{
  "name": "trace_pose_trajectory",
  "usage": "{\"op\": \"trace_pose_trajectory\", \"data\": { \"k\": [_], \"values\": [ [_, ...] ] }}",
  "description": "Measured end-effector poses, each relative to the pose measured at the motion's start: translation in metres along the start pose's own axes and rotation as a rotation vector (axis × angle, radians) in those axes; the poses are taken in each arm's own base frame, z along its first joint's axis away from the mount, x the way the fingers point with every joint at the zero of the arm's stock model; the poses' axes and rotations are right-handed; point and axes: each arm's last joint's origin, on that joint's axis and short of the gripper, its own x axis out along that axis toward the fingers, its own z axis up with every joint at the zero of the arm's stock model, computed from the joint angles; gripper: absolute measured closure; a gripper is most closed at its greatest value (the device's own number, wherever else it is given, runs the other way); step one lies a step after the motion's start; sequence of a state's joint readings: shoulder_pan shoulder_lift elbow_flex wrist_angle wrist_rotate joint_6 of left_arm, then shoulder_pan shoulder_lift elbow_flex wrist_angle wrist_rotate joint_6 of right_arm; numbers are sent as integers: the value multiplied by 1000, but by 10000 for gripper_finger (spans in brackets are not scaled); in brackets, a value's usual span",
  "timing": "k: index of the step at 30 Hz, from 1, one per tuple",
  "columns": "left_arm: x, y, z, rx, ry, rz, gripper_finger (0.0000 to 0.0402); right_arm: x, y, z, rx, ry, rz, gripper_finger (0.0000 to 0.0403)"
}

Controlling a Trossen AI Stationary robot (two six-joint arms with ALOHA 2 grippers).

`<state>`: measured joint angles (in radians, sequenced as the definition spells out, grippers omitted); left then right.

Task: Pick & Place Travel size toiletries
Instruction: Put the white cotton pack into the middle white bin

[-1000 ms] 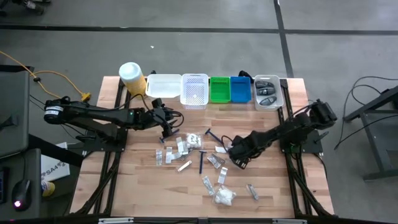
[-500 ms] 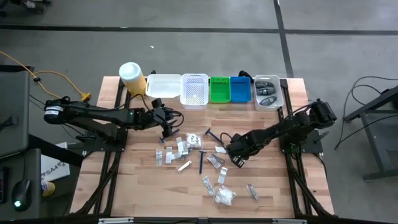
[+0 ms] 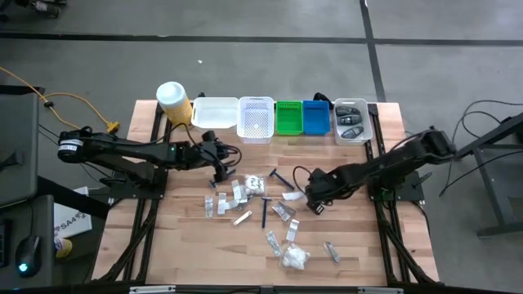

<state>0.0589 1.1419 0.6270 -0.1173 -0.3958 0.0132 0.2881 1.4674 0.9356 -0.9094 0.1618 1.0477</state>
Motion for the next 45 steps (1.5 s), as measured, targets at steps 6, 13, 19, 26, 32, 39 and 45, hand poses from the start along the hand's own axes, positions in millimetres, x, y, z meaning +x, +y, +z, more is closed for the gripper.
{"op": "trace_pose_trajectory", "data": {
  "k": [6,13,19,26,32,39,45],
  "values": [
    [1,-3,10,-31,-100,-94,142,-23,-5,-3,-10,-176,23,400],
    [-1,-5,22,-54,-229,-177,142,-26,0,1,-51,-291,44,400],
    [7,-11,29,-37,-311,-272,142,-28,4,14,-101,-387,79,400],
    [34,-25,33,-97,-390,-354,141,-29,7,27,-191,-503,64,400],
    [48,-31,54,-131,-389,-393,123,-31,9,36,-250,-569,65,400],
    [66,-39,71,-159,-314,-416,46,-33,8,45,-294,-625,48,400],
    [78,-44,80,-159,-292,-414,27,-36,11,49,-338,-670,50,400]
  ]
}}
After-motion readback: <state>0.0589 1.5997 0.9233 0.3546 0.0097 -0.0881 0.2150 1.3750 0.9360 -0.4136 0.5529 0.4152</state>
